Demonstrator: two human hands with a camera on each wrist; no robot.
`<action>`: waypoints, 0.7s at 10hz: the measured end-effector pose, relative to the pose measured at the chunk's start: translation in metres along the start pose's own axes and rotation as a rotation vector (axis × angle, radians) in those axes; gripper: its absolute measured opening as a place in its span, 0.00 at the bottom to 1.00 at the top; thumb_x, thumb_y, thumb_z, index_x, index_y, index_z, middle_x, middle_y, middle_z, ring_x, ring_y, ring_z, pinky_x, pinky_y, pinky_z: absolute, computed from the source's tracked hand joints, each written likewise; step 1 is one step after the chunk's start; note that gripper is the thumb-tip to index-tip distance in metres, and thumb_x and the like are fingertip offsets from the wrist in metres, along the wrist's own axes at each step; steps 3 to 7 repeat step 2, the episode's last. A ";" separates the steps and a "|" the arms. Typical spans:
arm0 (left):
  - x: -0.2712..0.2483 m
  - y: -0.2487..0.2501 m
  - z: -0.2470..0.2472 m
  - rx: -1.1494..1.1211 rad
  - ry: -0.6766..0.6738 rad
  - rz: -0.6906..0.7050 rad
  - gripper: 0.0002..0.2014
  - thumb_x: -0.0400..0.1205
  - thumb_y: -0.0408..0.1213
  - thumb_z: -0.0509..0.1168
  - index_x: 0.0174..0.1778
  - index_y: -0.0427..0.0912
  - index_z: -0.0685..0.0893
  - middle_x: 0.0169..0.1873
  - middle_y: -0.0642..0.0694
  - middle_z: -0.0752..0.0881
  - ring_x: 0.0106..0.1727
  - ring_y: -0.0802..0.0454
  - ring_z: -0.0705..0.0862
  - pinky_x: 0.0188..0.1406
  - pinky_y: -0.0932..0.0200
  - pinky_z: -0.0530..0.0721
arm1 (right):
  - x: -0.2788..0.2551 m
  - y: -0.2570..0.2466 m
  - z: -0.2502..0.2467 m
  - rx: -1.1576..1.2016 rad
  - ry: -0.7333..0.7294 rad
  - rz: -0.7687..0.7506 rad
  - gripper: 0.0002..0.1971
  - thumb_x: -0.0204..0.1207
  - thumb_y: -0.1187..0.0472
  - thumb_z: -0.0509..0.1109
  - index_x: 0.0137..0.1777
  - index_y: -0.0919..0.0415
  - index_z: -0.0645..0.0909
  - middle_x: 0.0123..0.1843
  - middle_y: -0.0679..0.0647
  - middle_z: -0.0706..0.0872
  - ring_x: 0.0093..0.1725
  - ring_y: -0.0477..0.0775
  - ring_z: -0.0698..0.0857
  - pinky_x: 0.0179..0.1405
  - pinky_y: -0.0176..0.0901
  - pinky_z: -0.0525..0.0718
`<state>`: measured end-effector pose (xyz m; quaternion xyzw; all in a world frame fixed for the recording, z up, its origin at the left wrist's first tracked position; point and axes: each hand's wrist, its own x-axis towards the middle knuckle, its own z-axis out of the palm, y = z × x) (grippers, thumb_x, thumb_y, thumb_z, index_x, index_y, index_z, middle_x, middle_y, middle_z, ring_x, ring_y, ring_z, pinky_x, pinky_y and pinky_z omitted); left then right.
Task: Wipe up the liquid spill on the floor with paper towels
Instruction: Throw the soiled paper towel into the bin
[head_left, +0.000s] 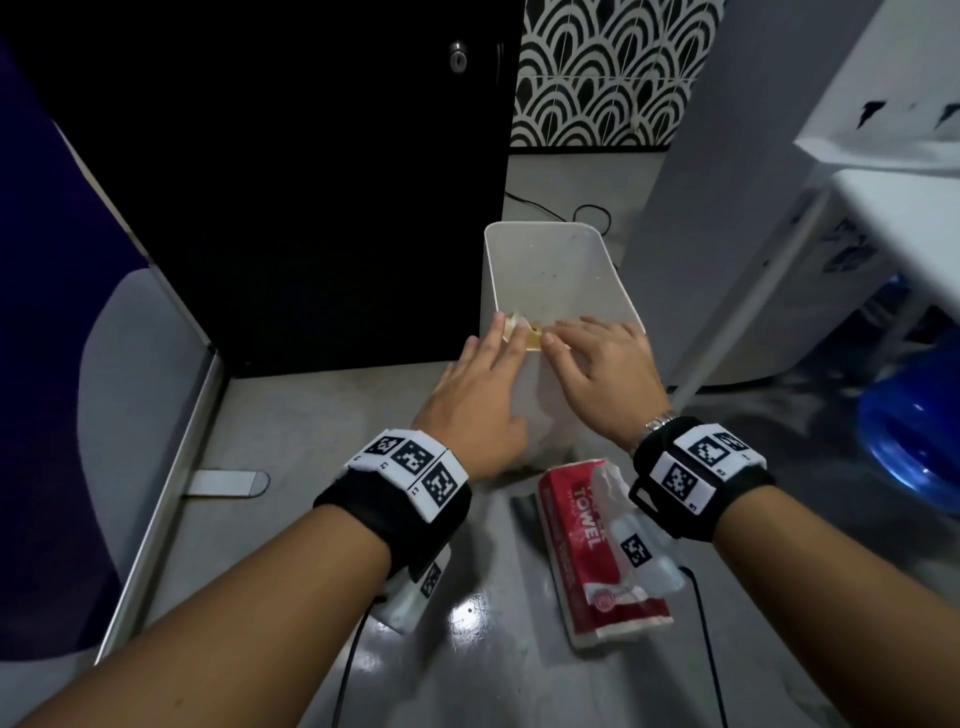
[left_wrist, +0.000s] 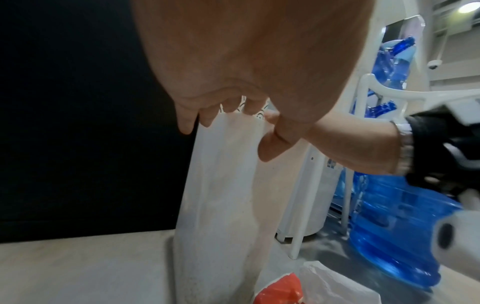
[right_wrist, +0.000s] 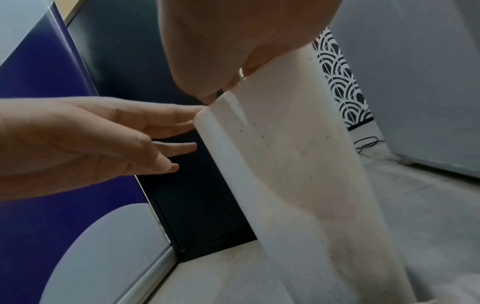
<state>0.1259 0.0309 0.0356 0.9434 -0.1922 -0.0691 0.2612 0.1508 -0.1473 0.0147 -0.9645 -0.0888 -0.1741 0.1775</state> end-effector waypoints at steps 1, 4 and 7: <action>-0.014 0.001 -0.031 -0.049 -0.020 -0.094 0.44 0.79 0.38 0.61 0.87 0.52 0.42 0.87 0.50 0.44 0.87 0.51 0.45 0.84 0.45 0.57 | -0.011 0.003 -0.031 0.070 -0.159 -0.017 0.29 0.83 0.36 0.52 0.78 0.47 0.76 0.79 0.52 0.77 0.83 0.60 0.66 0.81 0.63 0.63; -0.023 0.006 -0.064 -0.030 -0.031 -0.168 0.41 0.81 0.40 0.59 0.87 0.50 0.43 0.87 0.49 0.45 0.87 0.52 0.45 0.85 0.45 0.55 | -0.006 -0.002 -0.065 0.090 -0.305 0.045 0.35 0.80 0.31 0.49 0.82 0.47 0.69 0.84 0.52 0.68 0.87 0.57 0.57 0.85 0.61 0.56; -0.023 0.006 -0.064 -0.030 -0.031 -0.168 0.41 0.81 0.40 0.59 0.87 0.50 0.43 0.87 0.49 0.45 0.87 0.52 0.45 0.85 0.45 0.55 | -0.006 -0.002 -0.065 0.090 -0.305 0.045 0.35 0.80 0.31 0.49 0.82 0.47 0.69 0.84 0.52 0.68 0.87 0.57 0.57 0.85 0.61 0.56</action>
